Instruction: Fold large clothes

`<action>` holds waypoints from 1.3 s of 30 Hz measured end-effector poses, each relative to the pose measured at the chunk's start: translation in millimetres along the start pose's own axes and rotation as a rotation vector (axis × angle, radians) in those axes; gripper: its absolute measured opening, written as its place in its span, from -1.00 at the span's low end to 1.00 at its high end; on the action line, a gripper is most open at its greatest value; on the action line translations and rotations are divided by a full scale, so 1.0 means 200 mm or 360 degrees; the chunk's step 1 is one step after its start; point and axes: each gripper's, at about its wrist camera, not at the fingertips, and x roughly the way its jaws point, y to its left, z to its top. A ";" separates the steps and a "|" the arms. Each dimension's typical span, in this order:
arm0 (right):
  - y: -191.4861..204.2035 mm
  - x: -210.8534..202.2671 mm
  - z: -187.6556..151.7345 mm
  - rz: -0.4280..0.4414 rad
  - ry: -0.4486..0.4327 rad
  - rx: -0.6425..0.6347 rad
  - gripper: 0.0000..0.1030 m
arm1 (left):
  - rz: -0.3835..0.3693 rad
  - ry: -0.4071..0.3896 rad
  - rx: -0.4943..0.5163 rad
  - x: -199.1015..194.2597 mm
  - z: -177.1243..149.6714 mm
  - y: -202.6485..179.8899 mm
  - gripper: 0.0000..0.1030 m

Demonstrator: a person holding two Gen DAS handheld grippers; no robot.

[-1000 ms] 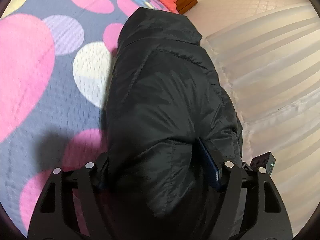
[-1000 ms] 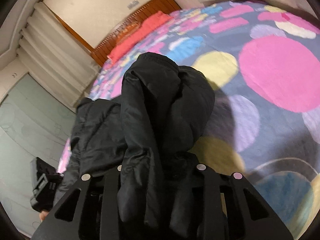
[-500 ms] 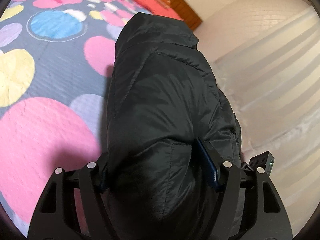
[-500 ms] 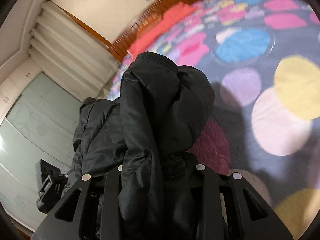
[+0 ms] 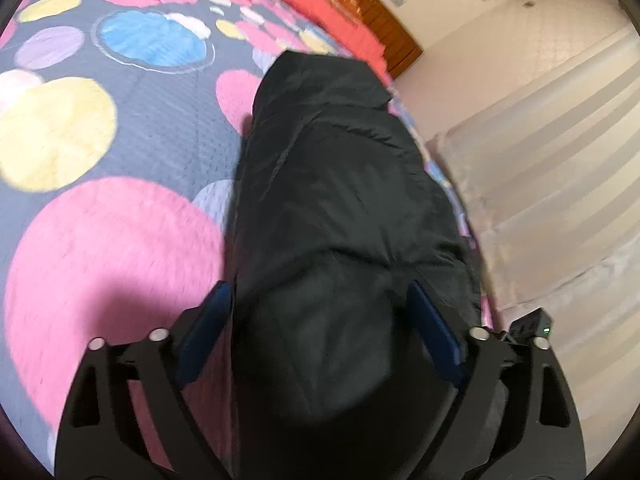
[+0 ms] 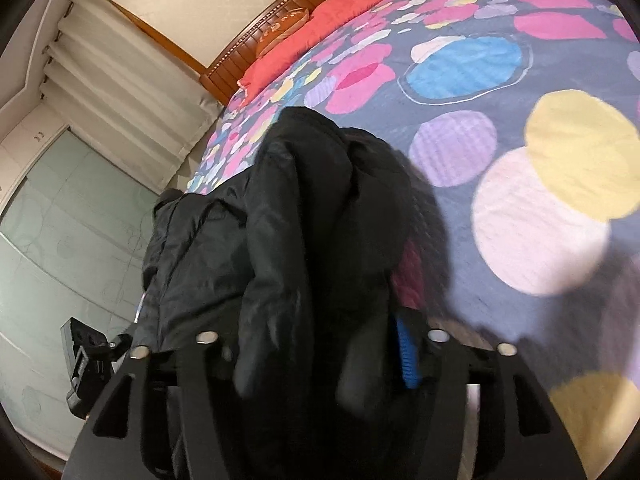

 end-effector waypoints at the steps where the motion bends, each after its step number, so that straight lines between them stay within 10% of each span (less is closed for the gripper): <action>1: -0.01 -0.04 -0.03 0.0020 -0.0005 -0.0002 0.32 | -0.0020 -0.0007 -0.0009 -0.03 -0.03 0.01 0.79; 12: -0.08 -0.07 -0.25 0.0026 0.0139 0.0093 0.50 | -0.0064 -0.0024 -0.0171 0.00 -0.30 0.02 0.87; 17: -0.06 -0.12 -0.31 0.0033 0.0092 0.0109 -0.32 | -0.0002 -0.0002 -0.0125 -0.04 -0.33 -0.05 0.46; 25: -0.05 -0.18 -0.39 0.0050 0.0072 0.0087 -0.40 | 0.0007 0.0009 -0.0076 -0.10 -0.37 -0.07 0.34; 32: -0.07 -0.21 -0.33 0.0017 0.0035 0.0084 0.25 | -0.0049 0.0028 -0.0119 -0.14 -0.30 -0.02 0.59; 39: -0.08 -0.29 -0.19 0.0000 -0.0067 0.0075 0.39 | -0.0032 -0.0070 -0.0173 -0.17 -0.21 0.03 0.66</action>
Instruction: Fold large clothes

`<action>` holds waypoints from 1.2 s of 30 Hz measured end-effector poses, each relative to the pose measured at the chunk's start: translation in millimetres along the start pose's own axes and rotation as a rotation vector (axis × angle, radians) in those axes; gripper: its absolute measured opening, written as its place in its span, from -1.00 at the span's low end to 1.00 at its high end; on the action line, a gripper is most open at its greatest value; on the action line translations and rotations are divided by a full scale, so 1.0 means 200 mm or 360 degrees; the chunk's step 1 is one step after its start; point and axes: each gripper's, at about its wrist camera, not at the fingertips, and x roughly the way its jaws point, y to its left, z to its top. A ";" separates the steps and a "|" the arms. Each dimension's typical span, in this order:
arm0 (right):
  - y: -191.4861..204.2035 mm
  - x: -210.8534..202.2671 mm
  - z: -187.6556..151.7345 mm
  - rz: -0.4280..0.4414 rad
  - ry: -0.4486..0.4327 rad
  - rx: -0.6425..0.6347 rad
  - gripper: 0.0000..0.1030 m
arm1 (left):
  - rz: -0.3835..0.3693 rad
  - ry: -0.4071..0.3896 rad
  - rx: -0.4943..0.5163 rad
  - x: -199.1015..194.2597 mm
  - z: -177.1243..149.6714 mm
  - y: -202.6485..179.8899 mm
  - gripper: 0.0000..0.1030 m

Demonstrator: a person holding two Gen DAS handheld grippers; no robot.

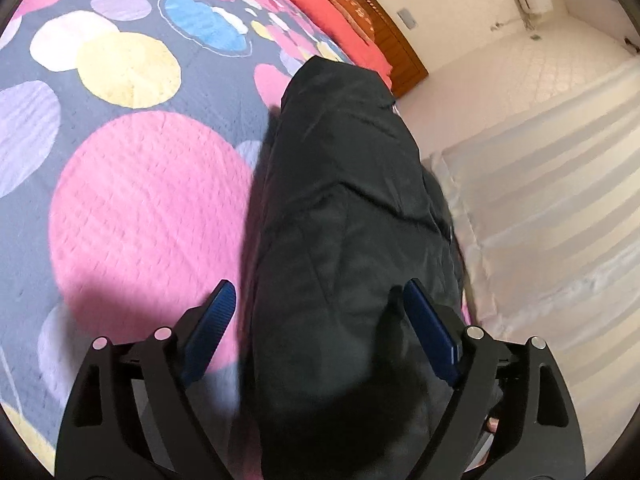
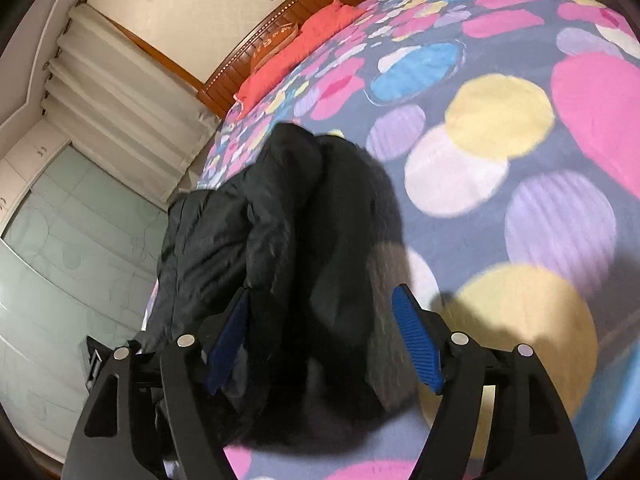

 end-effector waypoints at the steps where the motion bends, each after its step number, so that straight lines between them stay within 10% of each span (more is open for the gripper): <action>1: 0.02 0.04 0.03 0.0019 0.0009 -0.0006 0.40 | 0.0002 -0.0009 -0.0011 0.02 0.02 0.00 0.65; 10: 0.02 0.28 0.22 -0.0019 0.0039 0.0055 0.40 | 0.0094 0.0012 0.0010 0.19 0.11 -0.09 0.66; 17: -0.08 0.36 0.18 -0.0081 0.0054 0.0123 -0.24 | 0.0318 -0.0010 0.0140 0.27 0.08 -0.18 0.60; 36: -0.12 0.32 0.15 -0.0005 0.0025 0.0174 -0.11 | 0.0338 -0.0032 0.0208 0.29 0.07 -0.17 0.63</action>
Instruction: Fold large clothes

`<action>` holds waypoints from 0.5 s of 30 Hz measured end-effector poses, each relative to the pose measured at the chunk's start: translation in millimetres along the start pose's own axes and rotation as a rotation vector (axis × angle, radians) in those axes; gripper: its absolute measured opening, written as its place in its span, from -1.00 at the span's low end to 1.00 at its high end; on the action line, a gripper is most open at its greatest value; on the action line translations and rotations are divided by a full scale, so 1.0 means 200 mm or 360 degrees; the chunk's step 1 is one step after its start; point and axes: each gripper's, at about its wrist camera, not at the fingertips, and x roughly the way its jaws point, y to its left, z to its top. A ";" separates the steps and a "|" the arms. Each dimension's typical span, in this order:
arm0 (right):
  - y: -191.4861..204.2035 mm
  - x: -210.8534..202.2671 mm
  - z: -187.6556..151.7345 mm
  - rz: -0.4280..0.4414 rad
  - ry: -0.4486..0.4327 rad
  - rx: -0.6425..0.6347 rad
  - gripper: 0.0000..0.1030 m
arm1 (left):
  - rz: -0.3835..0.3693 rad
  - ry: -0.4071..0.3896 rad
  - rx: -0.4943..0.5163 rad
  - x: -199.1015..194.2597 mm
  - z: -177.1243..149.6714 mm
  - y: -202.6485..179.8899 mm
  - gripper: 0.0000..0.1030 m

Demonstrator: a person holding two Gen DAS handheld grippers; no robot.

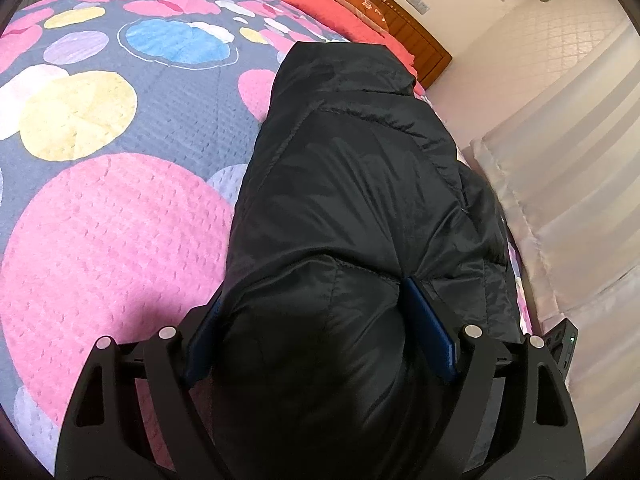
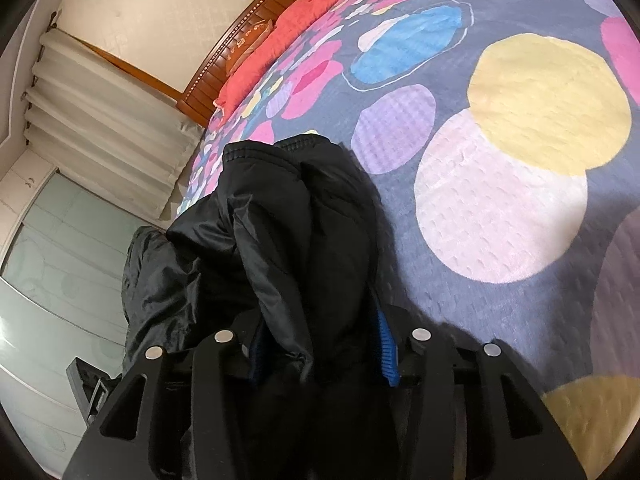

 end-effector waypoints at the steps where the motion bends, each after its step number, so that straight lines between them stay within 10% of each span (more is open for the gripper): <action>1: 0.00 -0.01 0.00 0.0004 -0.0004 0.0010 -0.10 | 0.0007 0.0000 0.0009 0.00 0.00 0.00 0.63; 15: -0.04 -0.11 -0.06 -0.0004 -0.0039 0.0074 0.20 | 0.0067 -0.0006 0.0054 -0.09 -0.04 -0.03 0.77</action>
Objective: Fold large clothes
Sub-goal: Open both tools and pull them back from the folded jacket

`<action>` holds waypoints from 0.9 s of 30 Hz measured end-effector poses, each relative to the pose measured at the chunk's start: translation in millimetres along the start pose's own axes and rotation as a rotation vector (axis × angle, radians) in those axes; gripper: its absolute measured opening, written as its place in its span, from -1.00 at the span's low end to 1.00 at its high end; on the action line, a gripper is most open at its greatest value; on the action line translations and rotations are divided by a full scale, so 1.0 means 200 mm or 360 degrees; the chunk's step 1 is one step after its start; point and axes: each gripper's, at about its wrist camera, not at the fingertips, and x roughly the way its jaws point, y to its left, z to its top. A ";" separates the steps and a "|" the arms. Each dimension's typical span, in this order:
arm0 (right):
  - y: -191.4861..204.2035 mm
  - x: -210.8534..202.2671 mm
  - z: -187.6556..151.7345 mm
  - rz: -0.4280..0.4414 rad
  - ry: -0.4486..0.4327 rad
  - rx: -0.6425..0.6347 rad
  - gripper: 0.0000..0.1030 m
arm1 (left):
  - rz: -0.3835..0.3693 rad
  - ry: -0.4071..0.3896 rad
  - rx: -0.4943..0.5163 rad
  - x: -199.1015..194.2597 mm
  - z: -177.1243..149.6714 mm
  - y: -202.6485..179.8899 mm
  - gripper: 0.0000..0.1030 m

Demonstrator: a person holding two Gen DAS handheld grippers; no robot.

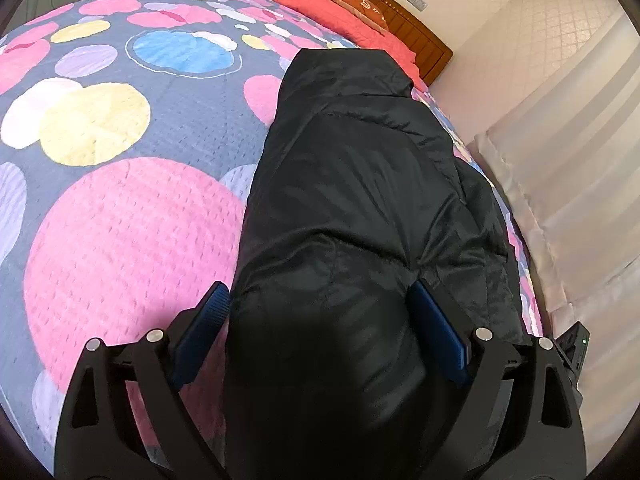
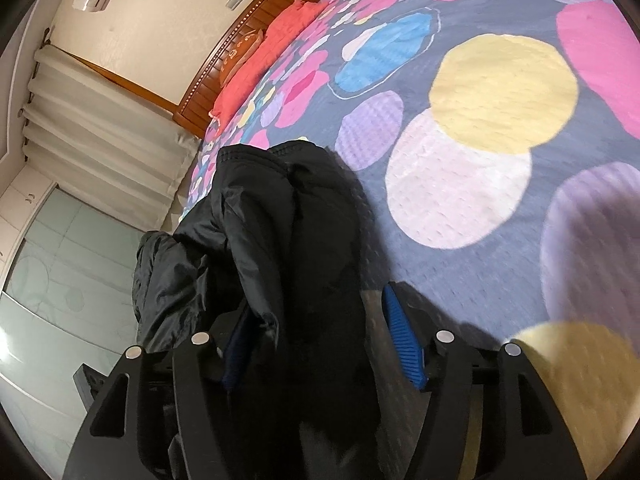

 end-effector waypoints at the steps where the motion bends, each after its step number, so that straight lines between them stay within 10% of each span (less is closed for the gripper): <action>1: 0.00 -0.01 -0.01 0.0001 -0.0003 0.0004 0.21 | 0.0004 0.0000 0.0000 0.01 0.01 0.00 0.77; 14: -0.06 -0.26 -0.17 -0.0031 -0.0060 0.0061 0.25 | 0.0133 -0.0051 0.0147 -0.21 -0.16 -0.06 0.77; 27: 0.15 -0.60 -0.49 -0.0526 -0.0231 -0.0352 0.43 | 0.0372 -0.0212 0.0391 -0.56 -0.45 -0.19 0.78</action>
